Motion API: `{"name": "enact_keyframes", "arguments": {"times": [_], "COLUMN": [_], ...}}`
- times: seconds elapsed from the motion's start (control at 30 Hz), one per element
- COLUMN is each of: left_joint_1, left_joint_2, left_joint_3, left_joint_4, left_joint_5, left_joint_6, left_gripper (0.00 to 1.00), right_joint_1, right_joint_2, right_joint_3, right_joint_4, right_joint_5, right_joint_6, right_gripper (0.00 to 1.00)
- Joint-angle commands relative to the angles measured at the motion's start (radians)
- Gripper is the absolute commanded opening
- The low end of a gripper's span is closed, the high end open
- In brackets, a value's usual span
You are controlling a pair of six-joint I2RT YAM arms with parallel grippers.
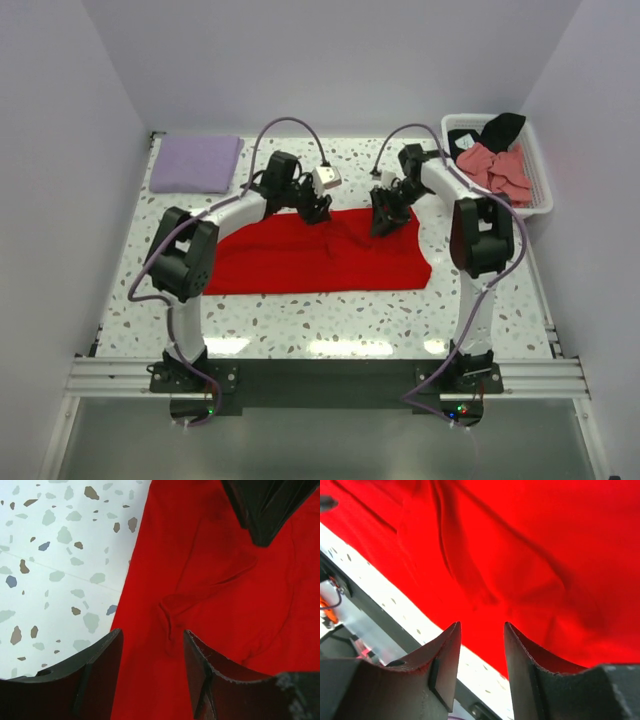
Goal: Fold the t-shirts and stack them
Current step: Fold the tshirt
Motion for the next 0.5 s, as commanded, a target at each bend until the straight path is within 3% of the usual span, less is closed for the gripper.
{"name": "enact_keyframes", "arguments": {"times": [0.0,0.47], "left_joint_1": [0.002,-0.013], "left_joint_2": [0.045,0.053], "left_joint_3": [0.083,0.068], "left_joint_4": [-0.061,-0.084], "left_joint_5": [0.049,0.066], "left_joint_6": [0.002,0.090], "left_gripper": [0.57,0.57], "right_joint_1": [0.028,0.063], "right_joint_2": [0.063,0.093], "right_joint_3": [0.049,-0.003], "right_joint_4": [0.037,0.061], "right_joint_5": [-0.055,-0.021], "right_joint_6": [0.084,0.176], "right_gripper": [0.44,0.44]}}
